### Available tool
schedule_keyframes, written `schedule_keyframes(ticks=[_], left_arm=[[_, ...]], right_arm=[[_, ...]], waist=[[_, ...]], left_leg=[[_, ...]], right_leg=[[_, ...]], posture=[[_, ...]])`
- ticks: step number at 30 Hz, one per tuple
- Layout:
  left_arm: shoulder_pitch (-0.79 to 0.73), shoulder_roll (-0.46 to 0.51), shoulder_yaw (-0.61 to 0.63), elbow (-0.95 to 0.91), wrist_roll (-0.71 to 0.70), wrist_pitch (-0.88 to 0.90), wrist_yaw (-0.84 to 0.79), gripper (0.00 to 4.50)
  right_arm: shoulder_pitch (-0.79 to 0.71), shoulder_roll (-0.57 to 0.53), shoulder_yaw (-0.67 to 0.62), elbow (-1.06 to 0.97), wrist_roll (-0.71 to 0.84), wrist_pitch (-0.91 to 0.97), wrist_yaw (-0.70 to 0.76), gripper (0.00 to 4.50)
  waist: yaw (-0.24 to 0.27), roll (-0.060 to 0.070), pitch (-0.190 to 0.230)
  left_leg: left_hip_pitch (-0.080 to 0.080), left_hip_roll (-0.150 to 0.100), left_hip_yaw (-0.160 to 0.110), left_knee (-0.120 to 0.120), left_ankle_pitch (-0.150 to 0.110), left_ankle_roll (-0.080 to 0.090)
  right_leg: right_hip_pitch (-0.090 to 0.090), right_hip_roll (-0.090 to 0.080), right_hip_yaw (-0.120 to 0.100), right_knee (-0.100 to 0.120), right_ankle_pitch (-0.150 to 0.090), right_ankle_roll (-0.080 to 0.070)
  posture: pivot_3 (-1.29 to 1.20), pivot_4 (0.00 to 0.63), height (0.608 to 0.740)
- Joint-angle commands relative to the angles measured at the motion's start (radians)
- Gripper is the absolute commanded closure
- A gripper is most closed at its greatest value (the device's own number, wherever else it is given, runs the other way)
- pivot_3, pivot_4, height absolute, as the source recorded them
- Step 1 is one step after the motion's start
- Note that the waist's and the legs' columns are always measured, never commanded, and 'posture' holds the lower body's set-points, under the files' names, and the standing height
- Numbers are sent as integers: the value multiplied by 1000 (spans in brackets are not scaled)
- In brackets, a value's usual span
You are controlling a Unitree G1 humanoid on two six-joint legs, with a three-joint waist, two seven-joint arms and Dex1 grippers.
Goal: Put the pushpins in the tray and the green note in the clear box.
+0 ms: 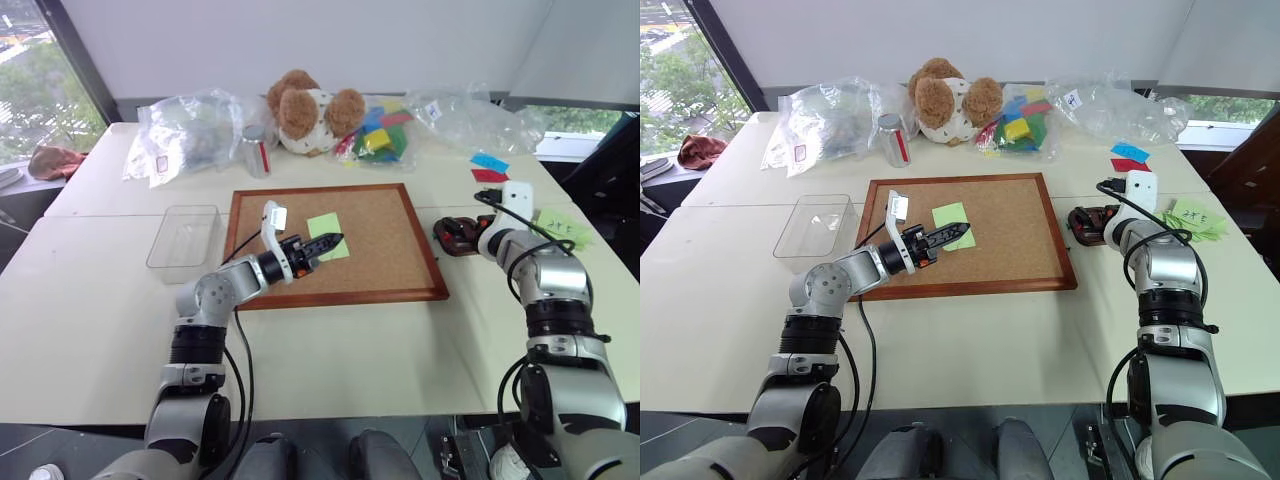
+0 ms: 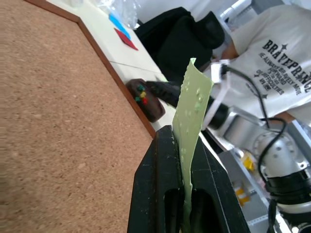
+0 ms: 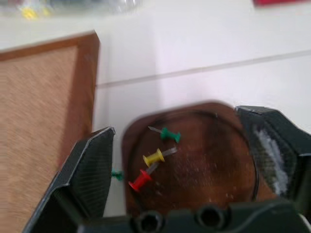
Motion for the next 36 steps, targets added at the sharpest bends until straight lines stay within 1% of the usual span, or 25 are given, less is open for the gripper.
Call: schedule_keyframes(ticks=[1,5,9,13,17,19,22,24,26,28,30,34,36], left_arm=[[-4,-1,4,-32,-17,-10,1,4500],[-8,2,-1,-47,-1,-31,9,4500],[-13,17,1,-111,33,-80,63,4500],[-25,35,4,-218,92,-138,169,4500],[-46,67,18,-352,184,-191,328,4500],[-54,82,27,-391,239,-203,419,4500],[-65,92,100,-487,315,-165,632,4500],[-81,84,178,-538,328,-115,760,4500],[-103,78,282,-553,312,-43,870,4500],[-107,111,345,-539,313,-9,903,4500],[-106,146,387,-493,299,14,895,4500],[-102,154,477,-380,264,82,911,4500],[-81,157,478,-315,235,122,863,4500]], right_arm=[[13,-16,-31,-144,33,56,7,51],[45,-37,-26,-308,97,155,79,51],[105,-72,12,-551,214,238,223,51],[149,-101,34,-737,323,278,336,51],[167,-100,65,-840,394,288,398,51],[170,-97,77,-864,422,278,429,51],[158,-92,99,-872,454,263,474,51],[148,-91,122,-848,432,240,475,51],[134,-89,139,-819,415,217,476,51],[123,-88,153,-796,403,194,483,51],[114,-86,168,-774,390,172,487,51],[102,-81,187,-746,370,142,489,51],[104,-83,187,-742,368,136,487,51]], waist=[[1,0,0],[3,0,0],[3,0,0],[2,0,0],[5,0,0],[5,0,0],[5,0,0],[4,-1,0],[5,-1,0],[4,-1,0],[5,-1,0],[10,-2,0],[11,-3,0]], left_leg=[[0,0,0,0,0,0],[0,0,0,0,0,0],[0,0,0,0,0,0],[0,0,0,0,0,0],[0,0,-1,0,0,0],[0,0,-1,0,0,0],[0,0,-1,0,0,0],[0,0,-1,0,0,0],[0,0,-1,0,0,0],[0,0,-1,0,0,0],[0,0,-1,0,0,0],[0,0,-1,0,0,0],[0,0,-1,0,0,0]], right_leg=[[0,0,0,0,0,0],[0,0,0,0,0,0],[0,0,0,0,0,0],[0,0,0,0,0,0],[0,0,0,0,0,0],[0,0,0,0,0,0],[0,0,0,0,0,0],[0,0,0,0,0,0],[0,0,0,0,0,0],[0,0,0,0,0,0],[-1,0,0,1,0,0],[0,0,-1,1,0,0],[0,0,-1,0,0,0]], posture=[[0,150,740],[0,150,740],[0,150,740],[0,150,740],[0,150,740],[0,150,740],[0,150,740],[0,150,740],[0,150,740],[0,150,740],[0,150,740],[0,150,740],[0,150,740]])
